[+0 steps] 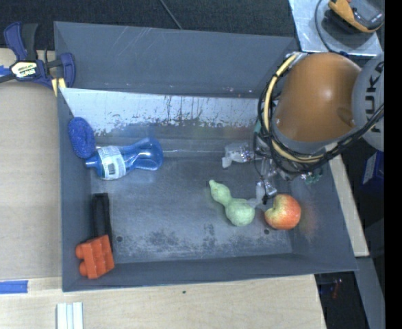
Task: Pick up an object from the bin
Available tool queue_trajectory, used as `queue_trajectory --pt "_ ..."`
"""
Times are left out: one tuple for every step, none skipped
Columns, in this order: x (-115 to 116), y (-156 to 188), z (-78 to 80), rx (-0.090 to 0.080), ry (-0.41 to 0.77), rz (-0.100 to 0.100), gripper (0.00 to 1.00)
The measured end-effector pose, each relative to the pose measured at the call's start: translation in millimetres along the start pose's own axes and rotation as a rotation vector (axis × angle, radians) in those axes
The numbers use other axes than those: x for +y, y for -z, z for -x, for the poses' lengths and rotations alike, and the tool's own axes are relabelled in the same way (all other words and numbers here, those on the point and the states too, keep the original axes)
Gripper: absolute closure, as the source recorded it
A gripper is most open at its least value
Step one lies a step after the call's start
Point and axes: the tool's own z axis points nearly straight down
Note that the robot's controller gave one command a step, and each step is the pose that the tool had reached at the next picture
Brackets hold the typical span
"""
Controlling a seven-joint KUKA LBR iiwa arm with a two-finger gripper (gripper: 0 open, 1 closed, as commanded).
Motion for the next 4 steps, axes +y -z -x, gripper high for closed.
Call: queue_trajectory --pt "-9.3 -37.7 -4.9 -0.005 0.197 -0.002 0.0" --pt "5.1 -61.1 1.7 -0.004 0.199 -0.002 0.0" --pt "-17.0 -73.9 -17.5 -0.01 -0.012 -0.005 0.0" --pt "1.3 -75.0 -20.8 -0.007 0.136 -0.004 0.0"
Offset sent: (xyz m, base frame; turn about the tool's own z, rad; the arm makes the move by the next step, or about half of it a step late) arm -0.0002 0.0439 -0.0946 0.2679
